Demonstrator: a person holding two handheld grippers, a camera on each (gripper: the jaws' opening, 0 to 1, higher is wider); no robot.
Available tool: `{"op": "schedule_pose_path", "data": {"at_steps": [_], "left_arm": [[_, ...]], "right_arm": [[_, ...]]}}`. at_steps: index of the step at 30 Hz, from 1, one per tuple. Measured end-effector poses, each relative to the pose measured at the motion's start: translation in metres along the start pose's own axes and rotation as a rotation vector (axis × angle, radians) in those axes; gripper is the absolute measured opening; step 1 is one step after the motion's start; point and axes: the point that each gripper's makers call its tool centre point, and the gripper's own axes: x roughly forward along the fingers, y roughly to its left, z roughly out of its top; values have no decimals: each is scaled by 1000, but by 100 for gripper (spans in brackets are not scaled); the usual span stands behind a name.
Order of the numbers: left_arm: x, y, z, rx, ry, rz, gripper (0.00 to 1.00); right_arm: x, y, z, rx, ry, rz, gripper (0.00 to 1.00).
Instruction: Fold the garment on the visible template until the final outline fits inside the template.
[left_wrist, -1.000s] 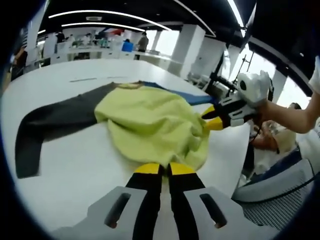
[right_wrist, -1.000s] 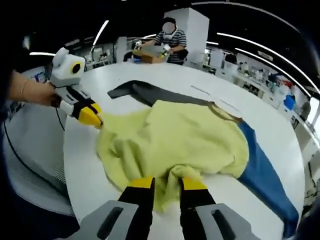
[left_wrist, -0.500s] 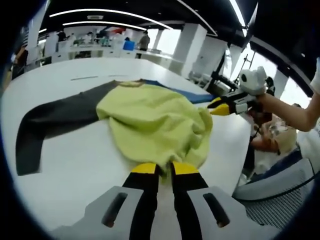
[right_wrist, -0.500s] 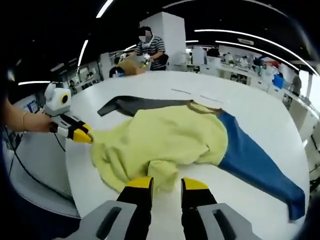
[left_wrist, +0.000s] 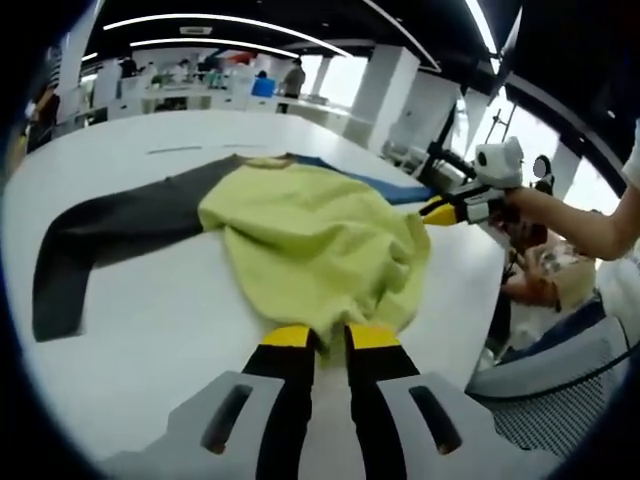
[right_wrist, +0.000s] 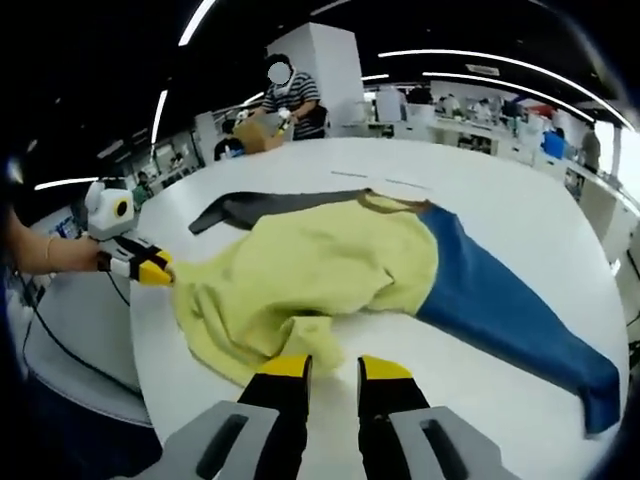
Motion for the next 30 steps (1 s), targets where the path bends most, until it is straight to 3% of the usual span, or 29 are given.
{"op": "schedule_pose_path", "data": {"at_steps": [12,20,30], "left_arm": [[2,1,-3,-3,11,8,9],[2,0,-6,-3,20,3,9],[1,2,-11,-14,35,4,4]], "right_arm": [[-10,-12,-16,-10,22,-6,15],[5,0,-24,-43,17,46,21],[26,6,-24,-46,-28,120,16]]}}
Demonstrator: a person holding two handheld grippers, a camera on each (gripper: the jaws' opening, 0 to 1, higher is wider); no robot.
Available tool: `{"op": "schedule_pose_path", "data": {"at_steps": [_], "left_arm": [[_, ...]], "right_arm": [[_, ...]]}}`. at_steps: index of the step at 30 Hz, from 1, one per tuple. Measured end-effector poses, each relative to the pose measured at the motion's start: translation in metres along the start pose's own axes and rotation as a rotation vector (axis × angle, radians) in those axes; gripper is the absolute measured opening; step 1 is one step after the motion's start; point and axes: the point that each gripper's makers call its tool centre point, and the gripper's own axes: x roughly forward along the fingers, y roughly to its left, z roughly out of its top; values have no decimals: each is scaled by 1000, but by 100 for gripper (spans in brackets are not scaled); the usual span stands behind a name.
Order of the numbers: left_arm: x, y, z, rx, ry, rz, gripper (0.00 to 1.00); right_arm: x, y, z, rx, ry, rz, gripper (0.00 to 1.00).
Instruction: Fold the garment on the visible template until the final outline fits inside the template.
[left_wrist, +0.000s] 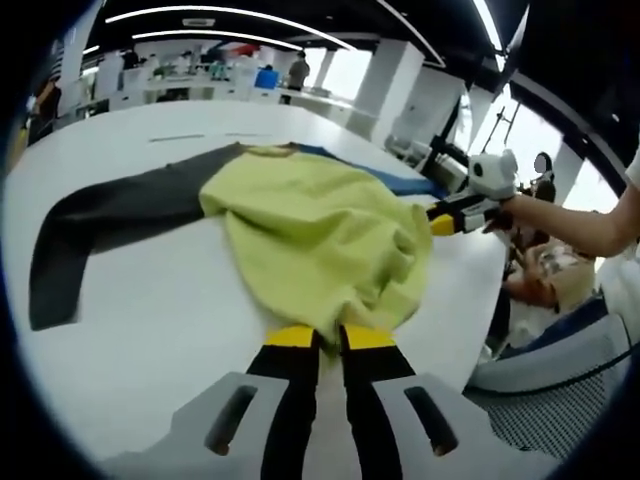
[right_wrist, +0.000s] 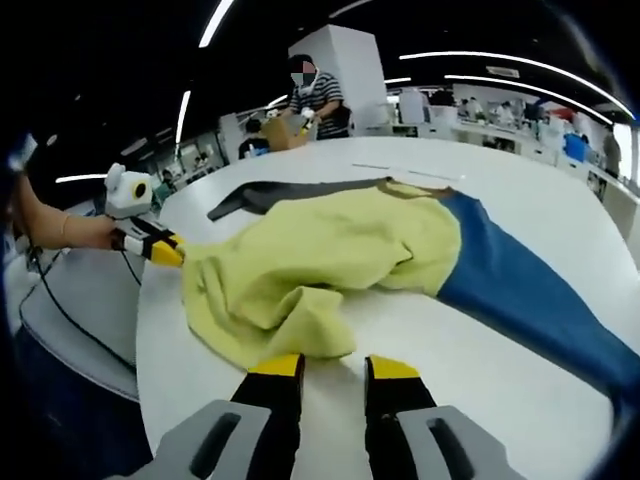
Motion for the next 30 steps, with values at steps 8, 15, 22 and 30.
{"op": "schedule_pose_path", "data": {"at_steps": [8,15,22,30], "left_arm": [[-2,2,-2,11,5,9,2],[-5,1,4,13,-9,9,1],[-12,3,12,9,-33,22,1],[-22,6,14,-3,-42,31,1]], "right_arm": [[6,0,4,31,-20,22,4],[6,-1,7,64,-33,17,0],[-6,2,13,98,-62,23,0],[-19,6,15,111,-82,26,0]]}}
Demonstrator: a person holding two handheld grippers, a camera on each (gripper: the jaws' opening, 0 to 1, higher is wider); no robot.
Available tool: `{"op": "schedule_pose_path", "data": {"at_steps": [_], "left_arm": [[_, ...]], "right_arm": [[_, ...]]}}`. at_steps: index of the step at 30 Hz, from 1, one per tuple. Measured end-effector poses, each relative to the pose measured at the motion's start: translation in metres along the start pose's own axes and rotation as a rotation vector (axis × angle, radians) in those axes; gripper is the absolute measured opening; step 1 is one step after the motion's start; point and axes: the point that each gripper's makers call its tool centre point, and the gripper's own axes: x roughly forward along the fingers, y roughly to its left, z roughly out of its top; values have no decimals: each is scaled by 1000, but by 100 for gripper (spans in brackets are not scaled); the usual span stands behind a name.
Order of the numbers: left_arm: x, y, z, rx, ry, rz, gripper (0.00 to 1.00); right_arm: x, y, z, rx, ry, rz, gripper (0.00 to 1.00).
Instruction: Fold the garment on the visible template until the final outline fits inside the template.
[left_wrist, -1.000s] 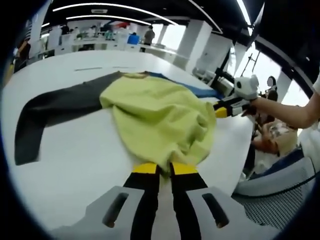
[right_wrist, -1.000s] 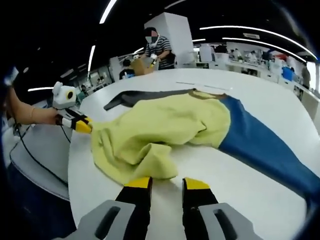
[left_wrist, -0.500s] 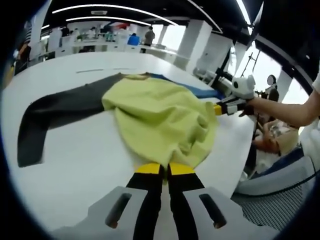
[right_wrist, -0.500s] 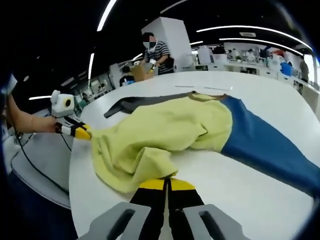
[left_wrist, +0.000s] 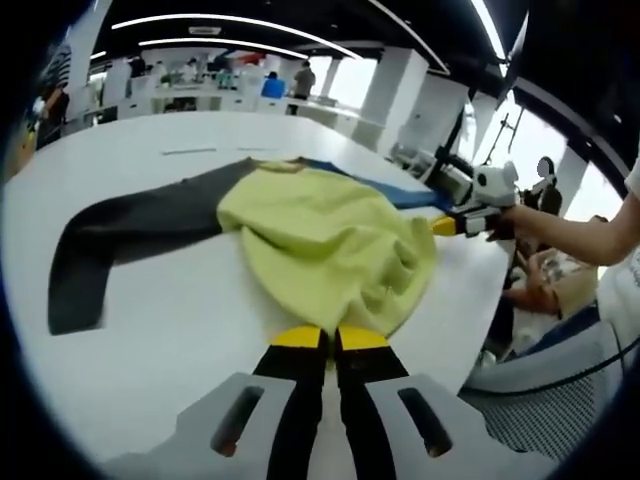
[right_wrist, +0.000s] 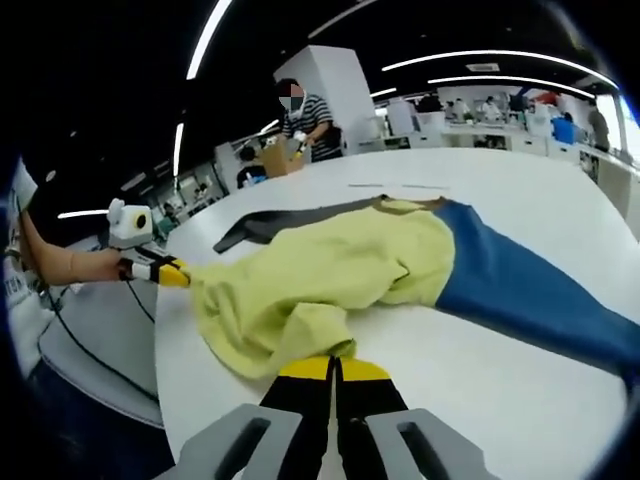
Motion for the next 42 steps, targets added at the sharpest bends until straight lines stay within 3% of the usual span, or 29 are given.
{"op": "schedule_pose_path", "data": {"at_steps": [11,19,33,42], "left_arm": [[-15,11,4,-40,-15,37,1],[-24,13,0,-87,-5,46,1],[-36,6,-26,-133,84,42,1],[-35,7,-47,-144,141,52,1]], "right_arm": [[-25,-2,0,-22,16,-36,0],[-45,9,-8,-73,57,-41,0],[-68,35,-34,-126,124,-42,0],[-66,46,-61,-139,184,-38,0]]}}
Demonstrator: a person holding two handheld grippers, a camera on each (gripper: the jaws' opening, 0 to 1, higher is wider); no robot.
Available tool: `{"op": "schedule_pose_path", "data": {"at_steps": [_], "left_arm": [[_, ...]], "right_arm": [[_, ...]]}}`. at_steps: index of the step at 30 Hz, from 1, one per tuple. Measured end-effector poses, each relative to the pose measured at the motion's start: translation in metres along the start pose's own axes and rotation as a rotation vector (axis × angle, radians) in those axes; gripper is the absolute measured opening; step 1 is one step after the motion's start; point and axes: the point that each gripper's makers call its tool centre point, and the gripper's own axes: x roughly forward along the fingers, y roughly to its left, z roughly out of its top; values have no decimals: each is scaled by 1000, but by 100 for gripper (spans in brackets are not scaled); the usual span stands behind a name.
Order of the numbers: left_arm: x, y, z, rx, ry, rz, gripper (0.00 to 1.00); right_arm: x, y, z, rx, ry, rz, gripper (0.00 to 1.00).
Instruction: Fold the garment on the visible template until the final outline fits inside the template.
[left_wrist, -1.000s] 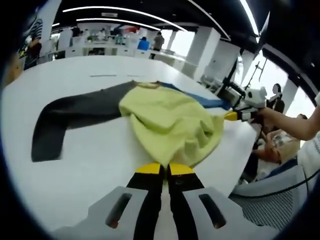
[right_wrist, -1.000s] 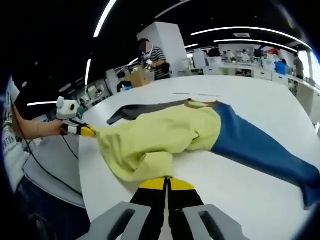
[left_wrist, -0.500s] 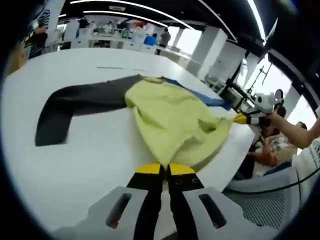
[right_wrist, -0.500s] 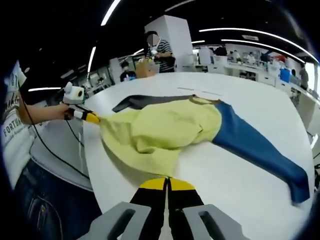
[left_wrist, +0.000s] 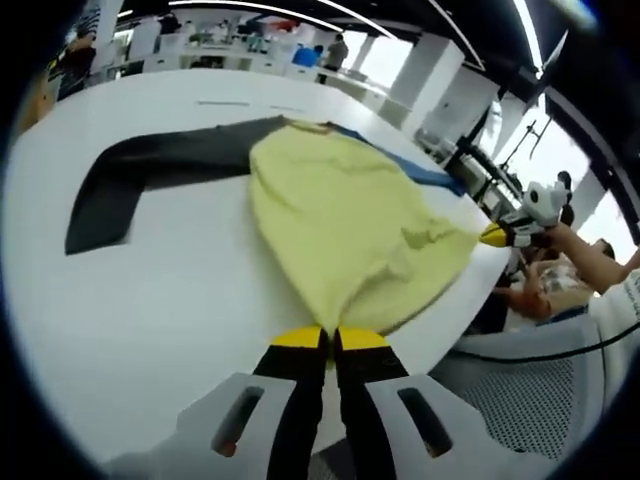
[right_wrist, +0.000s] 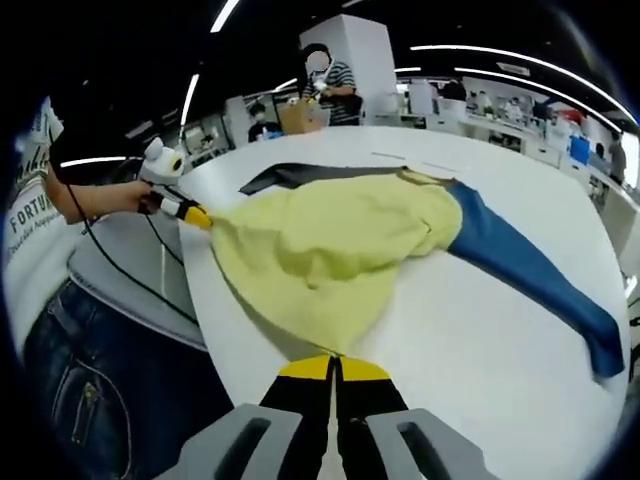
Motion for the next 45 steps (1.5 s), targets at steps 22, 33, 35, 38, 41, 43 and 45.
{"op": "schedule_pose_path", "data": {"at_steps": [22,33,35,38,41,43,45], "left_arm": [[1,10,-12,31,24,31,16],[4,10,-18,50,48,56,18],[3,11,-17,47,43,58,17],[2,11,-17,45,40,61,17],[2,12,-17,43,39,62,17],[2,13,-17,42,40,63,17],[2,12,-18,43,42,63,17]], "right_arm": [[-17,-8,8,32,1,-4,2],[4,-27,2,79,44,-96,2],[7,-24,0,77,52,-88,4],[10,-22,-2,70,63,-82,5],[12,-20,-6,58,79,-88,5],[13,-20,-8,52,87,-88,6],[15,-16,-10,49,97,-85,7]]}}
